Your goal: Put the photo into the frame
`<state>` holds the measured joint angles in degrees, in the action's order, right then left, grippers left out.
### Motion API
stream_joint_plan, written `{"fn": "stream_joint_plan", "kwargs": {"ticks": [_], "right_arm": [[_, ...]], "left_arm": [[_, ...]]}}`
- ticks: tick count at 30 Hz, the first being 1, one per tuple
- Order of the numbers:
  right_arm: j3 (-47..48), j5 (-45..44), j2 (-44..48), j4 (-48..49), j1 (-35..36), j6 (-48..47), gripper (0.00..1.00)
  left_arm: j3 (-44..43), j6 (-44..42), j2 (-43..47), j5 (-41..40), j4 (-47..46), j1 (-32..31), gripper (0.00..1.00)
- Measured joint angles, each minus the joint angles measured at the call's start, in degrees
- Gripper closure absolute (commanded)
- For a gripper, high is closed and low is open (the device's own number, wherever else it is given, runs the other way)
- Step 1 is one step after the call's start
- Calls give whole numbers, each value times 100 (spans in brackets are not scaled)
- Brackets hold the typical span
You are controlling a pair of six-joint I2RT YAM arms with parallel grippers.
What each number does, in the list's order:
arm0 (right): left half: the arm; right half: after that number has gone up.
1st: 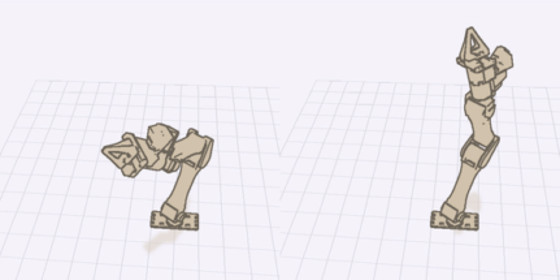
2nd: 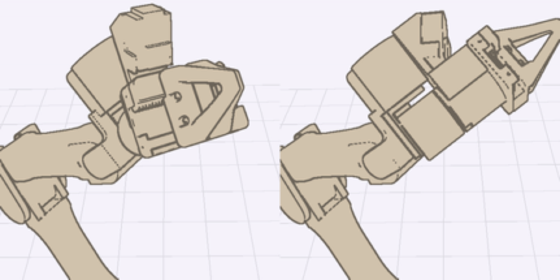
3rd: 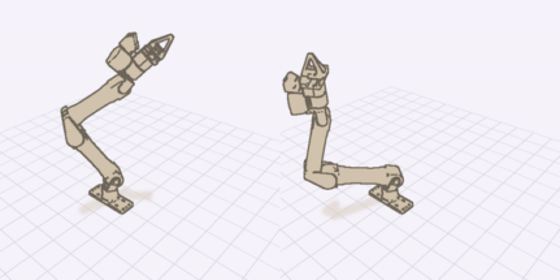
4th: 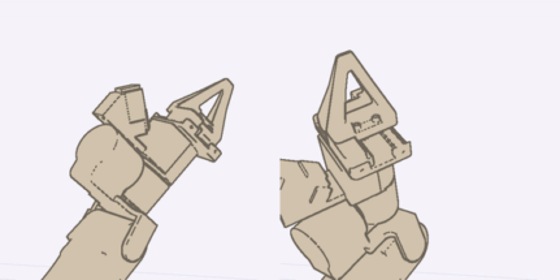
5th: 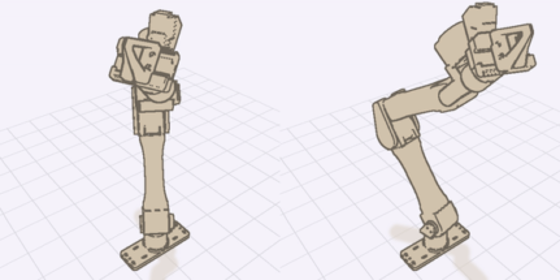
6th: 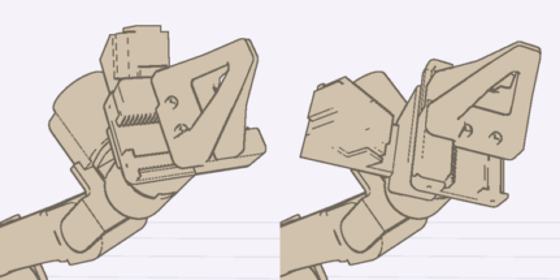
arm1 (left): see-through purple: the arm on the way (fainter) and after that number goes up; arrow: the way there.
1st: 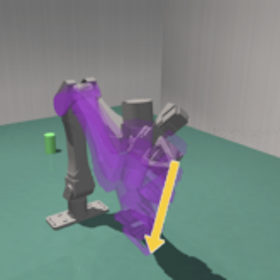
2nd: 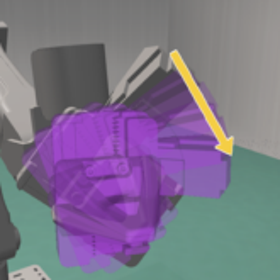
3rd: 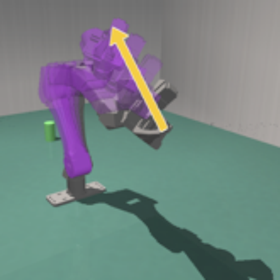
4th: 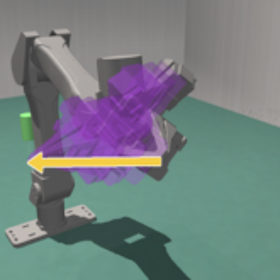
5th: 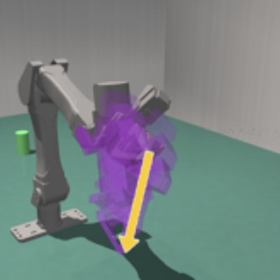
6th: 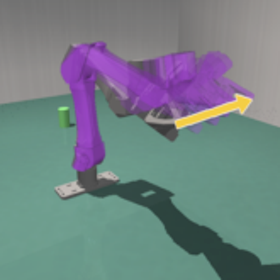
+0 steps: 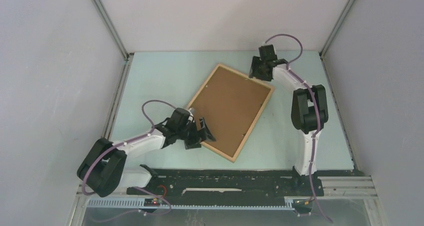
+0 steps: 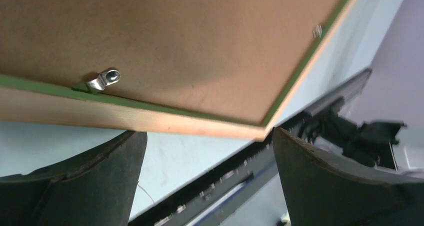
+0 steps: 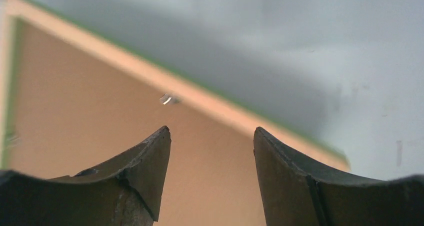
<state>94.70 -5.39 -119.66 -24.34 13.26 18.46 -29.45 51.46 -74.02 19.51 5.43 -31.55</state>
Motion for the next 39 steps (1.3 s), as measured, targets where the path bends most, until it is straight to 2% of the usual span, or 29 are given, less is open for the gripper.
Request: {"fn": "stream_joint_plan", "kwargs": {"ticks": [4, 7, 11, 14, 19, 23, 28, 35, 39], "right_arm": [[691, 214, 4, -651, 457, 59, 22], [702, 238, 188, -1029, 745, 63, 21], [577, 219, 520, -1504, 730, 68, 21], [-127, 201, 1161, -1499, 658, 116, 22], [-2094, 492, 2826, -1421, 643, 459, 24], [-3246, 752, 3724, -1309, 684, 828, 25], [-4234, 1067, 4087, -1091, 708, 1272, 25], [-4492, 953, 4188, -997, 1014, 1523, 26], [-4494, 828, 3993, -763, 1027, 1593, 28]], "left_arm": [[9, -179, 595, 186, 603, -133, 0], [-11, -507, 1318, 177, 1047, 256, 0], [-354, -1016, 1950, 157, 1902, 911, 0], [-973, -1405, 2170, 35, 2474, 1244, 0], [-2221, -1906, 2214, -251, 2922, 1412, 0], [-2758, -1954, 1985, -116, 2804, 1410, 0], [-3086, -2015, 1379, 140, 2546, 1346, 0], [-3744, -2651, 42, -442, 3088, 1327, 0], [-3792, -2771, -763, -610, 3458, 1515, 0]]}}
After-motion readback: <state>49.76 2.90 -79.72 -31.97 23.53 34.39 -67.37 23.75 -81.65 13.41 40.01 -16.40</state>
